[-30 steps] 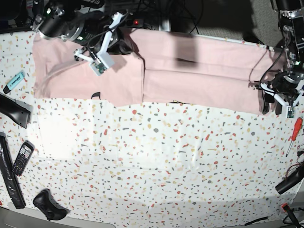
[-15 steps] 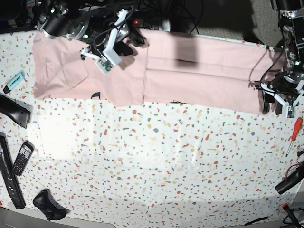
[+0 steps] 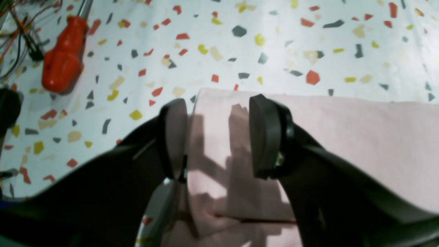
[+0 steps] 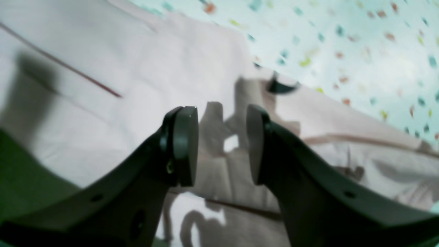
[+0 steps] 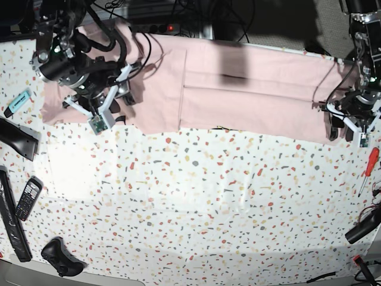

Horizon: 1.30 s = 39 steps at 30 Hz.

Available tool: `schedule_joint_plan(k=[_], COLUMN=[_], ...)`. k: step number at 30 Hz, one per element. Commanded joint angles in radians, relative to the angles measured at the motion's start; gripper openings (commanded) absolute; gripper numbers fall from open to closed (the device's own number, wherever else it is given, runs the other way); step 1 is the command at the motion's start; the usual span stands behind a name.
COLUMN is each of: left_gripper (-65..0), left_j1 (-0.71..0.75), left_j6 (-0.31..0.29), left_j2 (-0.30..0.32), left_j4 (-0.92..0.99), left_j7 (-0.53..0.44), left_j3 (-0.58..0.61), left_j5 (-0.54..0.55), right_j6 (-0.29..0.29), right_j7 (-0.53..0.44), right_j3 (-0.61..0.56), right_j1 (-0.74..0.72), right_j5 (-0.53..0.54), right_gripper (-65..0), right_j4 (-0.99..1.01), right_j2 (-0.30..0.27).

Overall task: Fold the T-shirt properly
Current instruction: 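Release the folded sleeve and raise the right gripper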

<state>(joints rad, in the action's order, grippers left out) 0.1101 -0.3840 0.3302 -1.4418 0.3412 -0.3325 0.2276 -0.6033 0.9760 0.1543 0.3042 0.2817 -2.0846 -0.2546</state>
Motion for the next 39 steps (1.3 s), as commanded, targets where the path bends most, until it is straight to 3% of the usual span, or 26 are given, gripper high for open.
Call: schedule_joint_plan(k=[1,9,16,21,28,39], left_gripper=[-37.1,-37.1,-37.1,-37.1,-37.1,-37.0], left_j1=[-0.010,-0.010,-0.010,-0.010,-0.011,-0.003], left_j6=[0.002,0.002,0.002,0.002,0.002,0.003], left_j2=[0.017,0.017,0.017,0.017,0.017,0.029], left_j4=[-0.018,-0.018,-0.018,-0.018,-0.018,-0.018], left_j7=[-0.024,-0.022,-0.020,-0.020,-0.021,0.007], left_j3=[-0.006,-0.006,-0.006,-0.006,-0.006,-0.009], left_j5=[0.008,0.008,0.008,0.008,0.008,0.009], right_j6=[0.003,0.021,0.020,0.020,0.026,0.023], right_j7=[-0.033,-0.066,0.024,0.145,0.151,0.150], right_j3=[0.004,0.009,0.009,0.009,0.025,0.043], right_j1=[-0.011,-0.132,-0.193,-0.191,-0.140,-0.090], right_j5=[-0.001,-0.050,-0.010,0.025,0.037,0.157], right_gripper=[-42.0,-42.0,-42.1,-42.1,-42.1,-42.1], right_j4=[0.005,0.192,0.281,0.280,0.278,0.279], right_j2=[-0.012,-0.064,-0.122,-0.179,-0.256,-0.255])
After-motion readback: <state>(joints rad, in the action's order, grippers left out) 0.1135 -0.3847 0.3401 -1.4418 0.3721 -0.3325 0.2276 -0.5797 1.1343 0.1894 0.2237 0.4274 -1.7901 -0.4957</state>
